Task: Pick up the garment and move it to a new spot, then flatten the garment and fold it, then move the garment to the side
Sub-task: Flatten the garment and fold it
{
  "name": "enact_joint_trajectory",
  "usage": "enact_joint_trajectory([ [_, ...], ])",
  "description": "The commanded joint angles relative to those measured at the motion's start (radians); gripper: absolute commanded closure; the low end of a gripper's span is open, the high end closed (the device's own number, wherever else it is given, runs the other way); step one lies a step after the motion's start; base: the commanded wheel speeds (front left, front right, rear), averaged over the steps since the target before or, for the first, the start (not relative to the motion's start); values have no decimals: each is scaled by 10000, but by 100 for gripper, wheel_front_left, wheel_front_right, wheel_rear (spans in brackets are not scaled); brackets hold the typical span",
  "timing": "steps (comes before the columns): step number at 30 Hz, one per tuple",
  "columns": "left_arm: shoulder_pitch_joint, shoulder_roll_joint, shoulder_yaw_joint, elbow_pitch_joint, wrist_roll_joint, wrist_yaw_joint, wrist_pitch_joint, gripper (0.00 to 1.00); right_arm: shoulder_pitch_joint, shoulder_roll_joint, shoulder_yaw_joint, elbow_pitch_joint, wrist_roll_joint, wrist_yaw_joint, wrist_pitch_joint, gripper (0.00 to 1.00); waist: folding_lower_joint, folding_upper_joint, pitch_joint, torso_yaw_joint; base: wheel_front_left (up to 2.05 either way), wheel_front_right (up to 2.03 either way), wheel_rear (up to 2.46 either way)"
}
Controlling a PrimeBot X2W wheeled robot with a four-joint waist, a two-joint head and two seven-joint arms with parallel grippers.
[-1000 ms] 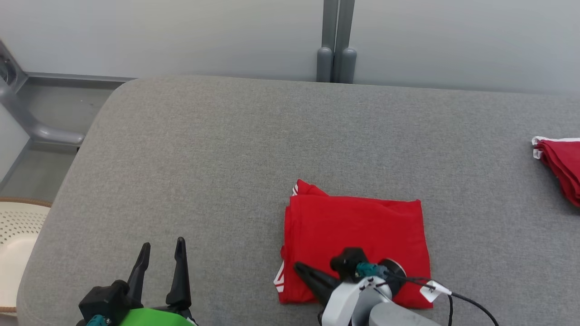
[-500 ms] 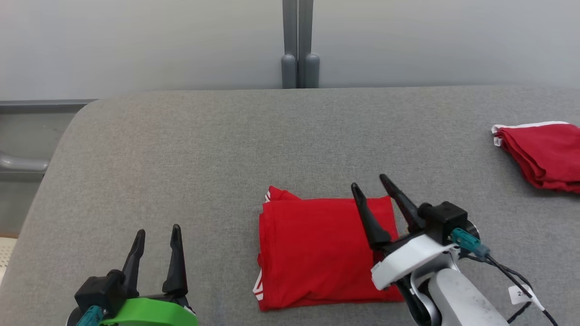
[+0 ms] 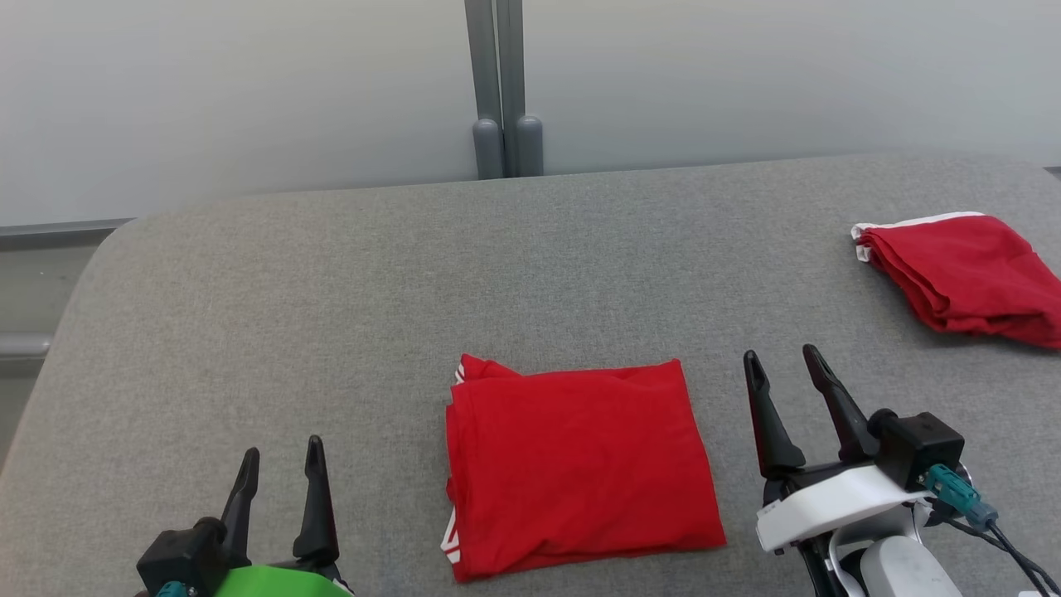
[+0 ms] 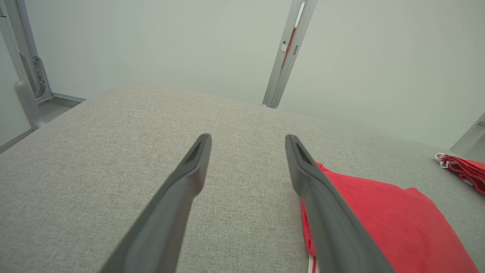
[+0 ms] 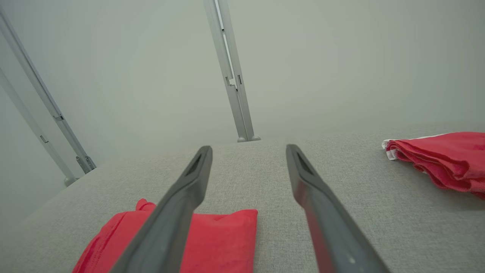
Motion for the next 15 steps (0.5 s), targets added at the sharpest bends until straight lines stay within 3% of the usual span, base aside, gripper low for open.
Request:
enact_joint_trajectory([
  [1,103,-20,92,10,200,-41,-43,0,146,-4,-58,-55,50,4,-22,0,0,-1,-13,4,0,0,0],
  [15,177,-298,393,24,709,-278,-46,0,265,-3,-319,105,119,4,-23,0,0,-1,-32,118,0,0,0],
])
